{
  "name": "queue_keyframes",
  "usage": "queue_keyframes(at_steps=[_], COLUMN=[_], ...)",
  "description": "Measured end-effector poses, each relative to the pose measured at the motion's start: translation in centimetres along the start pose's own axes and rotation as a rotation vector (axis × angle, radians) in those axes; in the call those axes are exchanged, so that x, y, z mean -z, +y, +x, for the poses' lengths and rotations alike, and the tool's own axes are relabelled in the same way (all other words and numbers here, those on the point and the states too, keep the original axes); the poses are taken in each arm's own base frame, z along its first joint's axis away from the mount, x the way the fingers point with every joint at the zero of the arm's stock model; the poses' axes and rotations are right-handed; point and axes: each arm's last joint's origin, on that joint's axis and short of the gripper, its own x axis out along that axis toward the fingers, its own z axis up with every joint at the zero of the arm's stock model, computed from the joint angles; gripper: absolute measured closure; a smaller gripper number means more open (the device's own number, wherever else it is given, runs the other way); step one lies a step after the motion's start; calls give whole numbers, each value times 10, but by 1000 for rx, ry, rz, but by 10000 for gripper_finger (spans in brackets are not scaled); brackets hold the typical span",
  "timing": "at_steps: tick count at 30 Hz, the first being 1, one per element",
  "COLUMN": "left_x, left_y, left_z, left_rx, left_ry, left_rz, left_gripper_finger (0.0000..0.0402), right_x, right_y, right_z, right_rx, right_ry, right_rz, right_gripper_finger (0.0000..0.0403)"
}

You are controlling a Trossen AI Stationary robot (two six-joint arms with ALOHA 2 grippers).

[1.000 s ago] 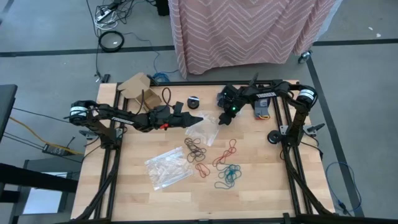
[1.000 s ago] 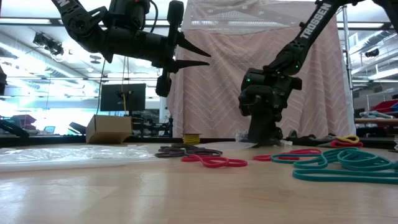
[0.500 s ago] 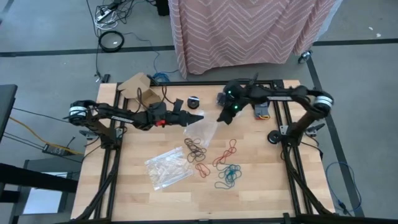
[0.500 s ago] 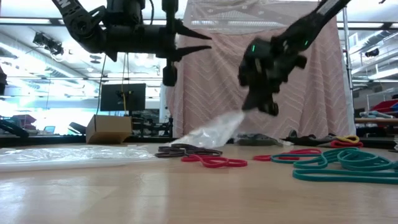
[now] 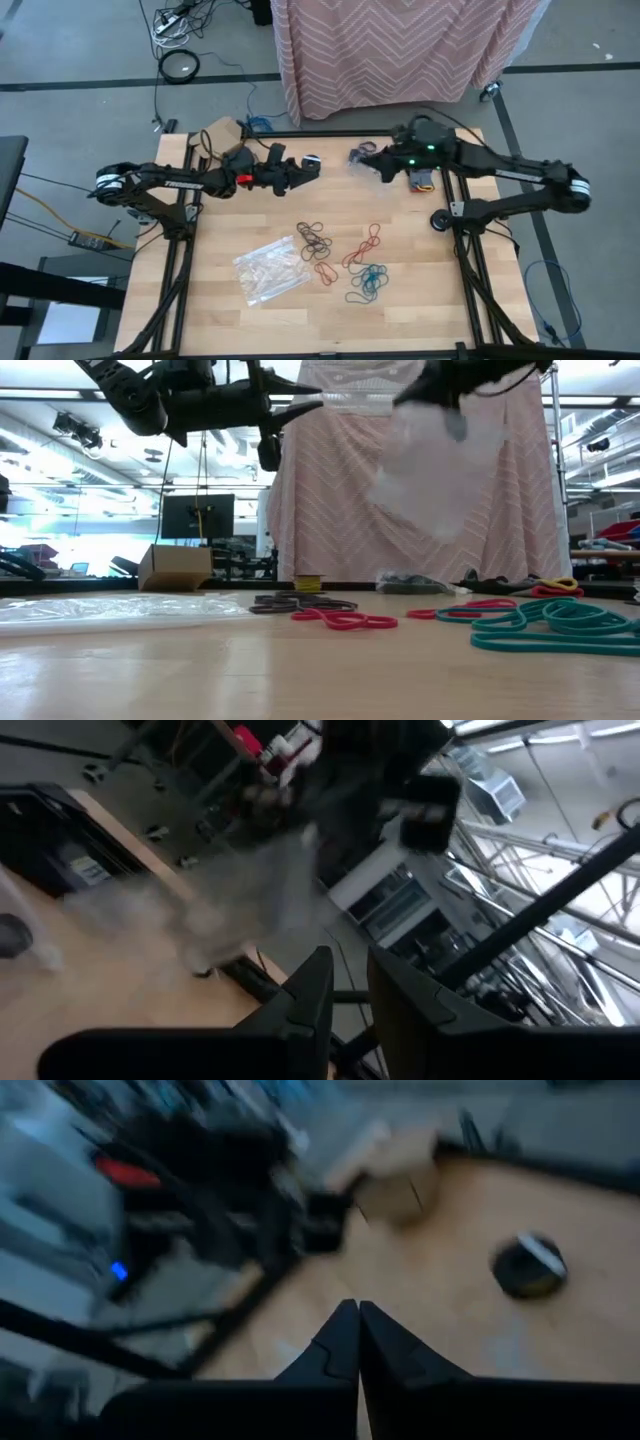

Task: Sort rubber bands
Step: Open the transparent zip bag

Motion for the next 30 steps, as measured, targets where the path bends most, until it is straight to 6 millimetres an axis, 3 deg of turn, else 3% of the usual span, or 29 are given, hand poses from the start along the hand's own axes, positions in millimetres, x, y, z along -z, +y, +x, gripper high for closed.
queue_keyframes(at_steps=[8, 13, 19, 24, 30], left_x=[15, 30, 68, 84, 83], left_y=[17, 25, 41, 45, 44], left_z=[3, 10, 23, 34, 51], left_rx=[-116, -97, -143, -75, 68], left_ry=[108, 175, 275, 169, 5], left_rz=[-26, -71, -110, -69, -20], left_gripper_finger=[328, 328, 328, 324, 300], right_x=[-16, -12, -22, -41, -62], right_y=[22, 26, 34, 50, 69], right_z=[-25, -20, -9, -6, -5], right_rx=[-144, -160, -189, -209, -225], right_ry=[-203, -185, -196, -218, -247], right_rz=[-7, 9, 1, -45, -90], right_gripper_finger=[403, 403, 403, 403, 403])
